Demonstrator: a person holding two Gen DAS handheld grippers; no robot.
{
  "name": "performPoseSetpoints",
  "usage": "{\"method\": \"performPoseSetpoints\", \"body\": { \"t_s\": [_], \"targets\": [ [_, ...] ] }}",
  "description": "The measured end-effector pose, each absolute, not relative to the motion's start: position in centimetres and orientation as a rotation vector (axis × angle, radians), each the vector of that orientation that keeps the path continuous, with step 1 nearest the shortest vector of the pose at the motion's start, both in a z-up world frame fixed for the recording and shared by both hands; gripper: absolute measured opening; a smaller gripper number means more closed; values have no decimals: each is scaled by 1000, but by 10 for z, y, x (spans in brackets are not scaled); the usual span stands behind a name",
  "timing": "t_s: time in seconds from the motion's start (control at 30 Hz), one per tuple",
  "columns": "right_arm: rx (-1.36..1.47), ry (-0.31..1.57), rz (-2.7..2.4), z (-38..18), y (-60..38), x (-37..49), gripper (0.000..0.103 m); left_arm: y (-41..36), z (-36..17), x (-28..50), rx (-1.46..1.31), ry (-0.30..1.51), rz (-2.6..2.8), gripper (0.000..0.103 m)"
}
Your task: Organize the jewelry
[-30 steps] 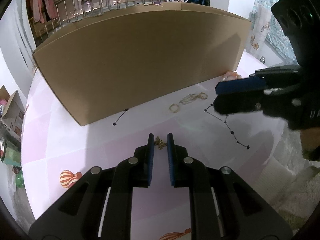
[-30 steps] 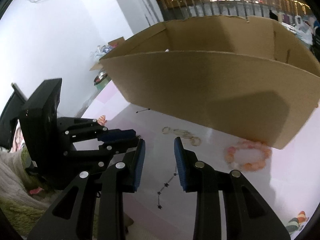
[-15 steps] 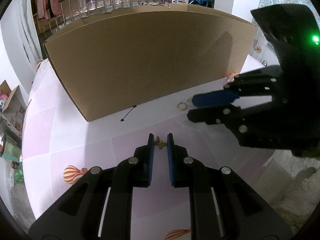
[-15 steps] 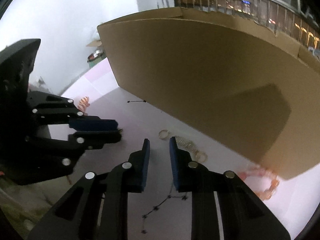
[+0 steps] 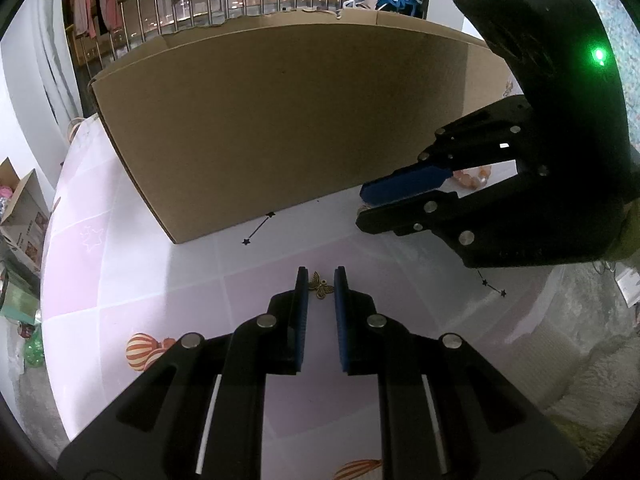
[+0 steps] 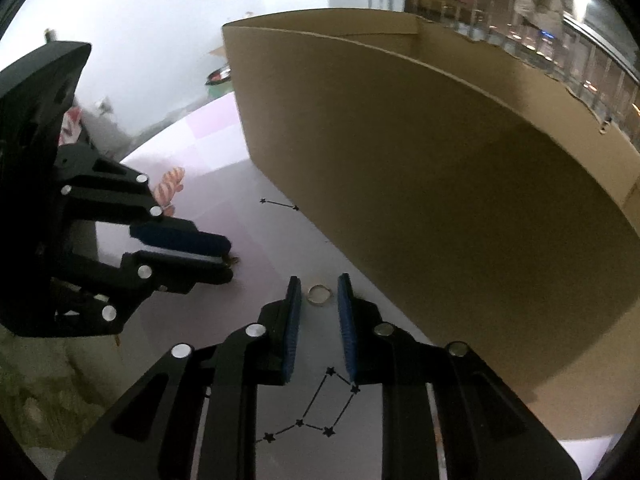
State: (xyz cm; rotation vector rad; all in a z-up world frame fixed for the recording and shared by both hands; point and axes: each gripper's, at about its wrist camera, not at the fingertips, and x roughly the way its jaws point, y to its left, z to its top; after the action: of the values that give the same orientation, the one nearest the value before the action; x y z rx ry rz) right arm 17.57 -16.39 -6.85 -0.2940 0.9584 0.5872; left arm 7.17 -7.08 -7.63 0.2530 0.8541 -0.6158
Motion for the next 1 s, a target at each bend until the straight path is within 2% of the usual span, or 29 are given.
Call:
{"method": "performPoseSetpoints", "body": {
  "t_s": [0.7,1.0],
  "targets": [
    [-222,942,582,-55,-175,169,11,-66,-71,70,259,838,-608,12],
    [-178,867,563,-28,-179,150,11,-62,-45,53,260,771,-603,12]
  ]
}}
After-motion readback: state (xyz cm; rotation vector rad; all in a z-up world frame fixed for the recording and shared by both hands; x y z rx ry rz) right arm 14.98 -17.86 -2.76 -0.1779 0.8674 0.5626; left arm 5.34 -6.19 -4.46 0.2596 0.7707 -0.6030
